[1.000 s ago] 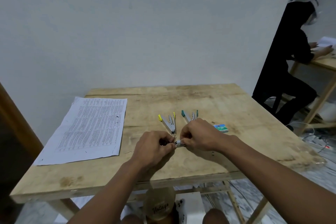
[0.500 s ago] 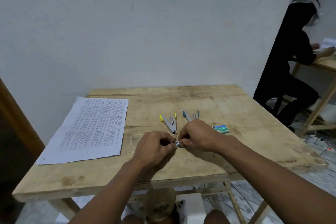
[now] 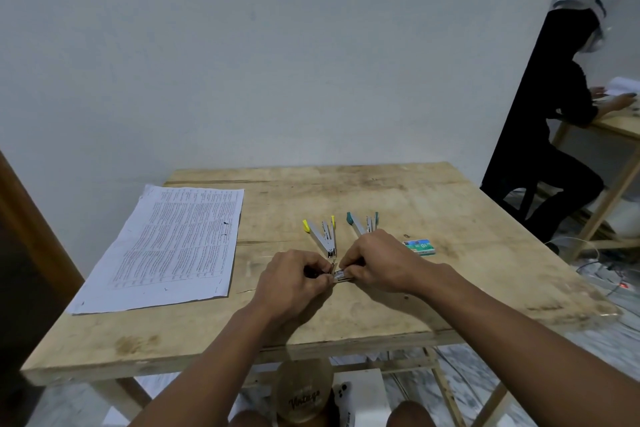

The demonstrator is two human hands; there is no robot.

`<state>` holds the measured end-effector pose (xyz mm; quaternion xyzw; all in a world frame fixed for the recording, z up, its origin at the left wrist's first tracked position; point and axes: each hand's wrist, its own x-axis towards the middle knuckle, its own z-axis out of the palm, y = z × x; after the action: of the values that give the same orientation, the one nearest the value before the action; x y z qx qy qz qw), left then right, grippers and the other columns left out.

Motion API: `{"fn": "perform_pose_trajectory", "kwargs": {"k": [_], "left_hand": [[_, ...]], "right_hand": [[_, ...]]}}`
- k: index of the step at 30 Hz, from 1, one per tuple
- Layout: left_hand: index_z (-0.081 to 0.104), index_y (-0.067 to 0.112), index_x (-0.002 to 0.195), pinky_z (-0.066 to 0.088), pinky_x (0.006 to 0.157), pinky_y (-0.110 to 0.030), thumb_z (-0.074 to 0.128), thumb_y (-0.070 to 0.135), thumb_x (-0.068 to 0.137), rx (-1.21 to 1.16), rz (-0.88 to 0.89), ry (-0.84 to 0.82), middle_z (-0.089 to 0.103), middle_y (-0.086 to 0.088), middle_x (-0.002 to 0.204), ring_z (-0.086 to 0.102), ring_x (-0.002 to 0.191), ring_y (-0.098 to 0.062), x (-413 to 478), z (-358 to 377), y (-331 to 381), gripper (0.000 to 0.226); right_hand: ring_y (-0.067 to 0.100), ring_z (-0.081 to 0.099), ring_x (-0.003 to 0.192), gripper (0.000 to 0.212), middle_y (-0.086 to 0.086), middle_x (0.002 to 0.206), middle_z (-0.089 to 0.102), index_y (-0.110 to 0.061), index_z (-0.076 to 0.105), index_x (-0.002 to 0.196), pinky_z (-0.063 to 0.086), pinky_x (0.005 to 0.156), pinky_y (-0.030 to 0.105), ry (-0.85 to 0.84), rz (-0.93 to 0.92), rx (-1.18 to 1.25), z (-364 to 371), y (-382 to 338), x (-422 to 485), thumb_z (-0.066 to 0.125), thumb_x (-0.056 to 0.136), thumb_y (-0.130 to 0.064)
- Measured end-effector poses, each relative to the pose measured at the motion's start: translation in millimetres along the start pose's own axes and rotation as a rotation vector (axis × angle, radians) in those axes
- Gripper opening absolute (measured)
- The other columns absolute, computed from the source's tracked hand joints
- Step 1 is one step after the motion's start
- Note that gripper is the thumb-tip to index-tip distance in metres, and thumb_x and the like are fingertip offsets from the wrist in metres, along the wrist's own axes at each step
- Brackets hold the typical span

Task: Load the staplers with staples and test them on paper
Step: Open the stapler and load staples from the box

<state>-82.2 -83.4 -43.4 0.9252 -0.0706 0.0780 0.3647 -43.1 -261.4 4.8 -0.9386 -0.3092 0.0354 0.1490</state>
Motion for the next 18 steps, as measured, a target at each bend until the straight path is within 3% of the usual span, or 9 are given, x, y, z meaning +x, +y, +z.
{"fn": "perform_pose_trajectory", "kwargs": {"k": [6, 10, 12, 15, 18], "left_hand": [[0.077, 0.032, 0.09, 0.057, 0.073, -0.041, 0.069, 0.036, 0.083, -0.004, -0.009, -0.009, 0.073, 0.014, 0.079, 0.066, 0.075, -0.004, 1, 0, -2, 0.011], [0.077, 0.032, 0.09, 0.058, 0.074, -0.04, 0.07, 0.036, 0.083, -0.023, -0.01, -0.012, 0.073, 0.016, 0.079, 0.067, 0.076, -0.002, 1, 0, -2, 0.011], [0.077, 0.032, 0.09, 0.057, 0.074, -0.04, 0.069, 0.036, 0.083, -0.018, -0.009, -0.013, 0.073, 0.016, 0.078, 0.066, 0.076, -0.003, 1, 0, -2, 0.012], [0.077, 0.031, 0.09, 0.057, 0.075, -0.041, 0.069, 0.035, 0.084, -0.008, -0.01, -0.015, 0.071, 0.016, 0.078, 0.065, 0.077, -0.004, 1, 1, -2, 0.011], [0.077, 0.032, 0.091, 0.057, 0.074, -0.039, 0.068, 0.035, 0.084, -0.002, -0.018, -0.004, 0.071, 0.016, 0.077, 0.065, 0.075, -0.003, 1, 1, -3, 0.011]], "right_hand": [[0.012, 0.065, 0.081, 0.022, -0.006, 0.091, 0.075, -0.02, 0.079, 0.1, 0.053, 0.078, 0.032, 0.021, 0.019, 0.033, -3, -1, -4, 0.062, 0.087, -0.013], [0.014, 0.061, 0.088, 0.03, -0.025, 0.074, 0.049, -0.03, 0.077, 0.107, 0.05, 0.075, 0.033, -0.032, -0.027, 0.005, -2, -3, -7, 0.059, 0.089, -0.014], [0.017, 0.06, 0.092, 0.033, -0.021, 0.081, 0.05, -0.029, 0.076, 0.109, 0.051, 0.078, 0.037, -0.034, -0.02, -0.031, -4, 1, -9, 0.054, 0.09, -0.013], [0.02, 0.057, 0.094, 0.033, -0.003, 0.102, 0.056, -0.027, 0.078, 0.104, 0.048, 0.074, 0.034, -0.032, 0.033, -0.142, -14, 13, -14, 0.053, 0.087, -0.013], [0.021, 0.06, 0.092, 0.033, -0.003, 0.105, 0.056, -0.025, 0.079, 0.099, 0.049, 0.072, 0.033, 0.0, 0.088, -0.188, -23, 23, -18, 0.053, 0.084, -0.011]]}}
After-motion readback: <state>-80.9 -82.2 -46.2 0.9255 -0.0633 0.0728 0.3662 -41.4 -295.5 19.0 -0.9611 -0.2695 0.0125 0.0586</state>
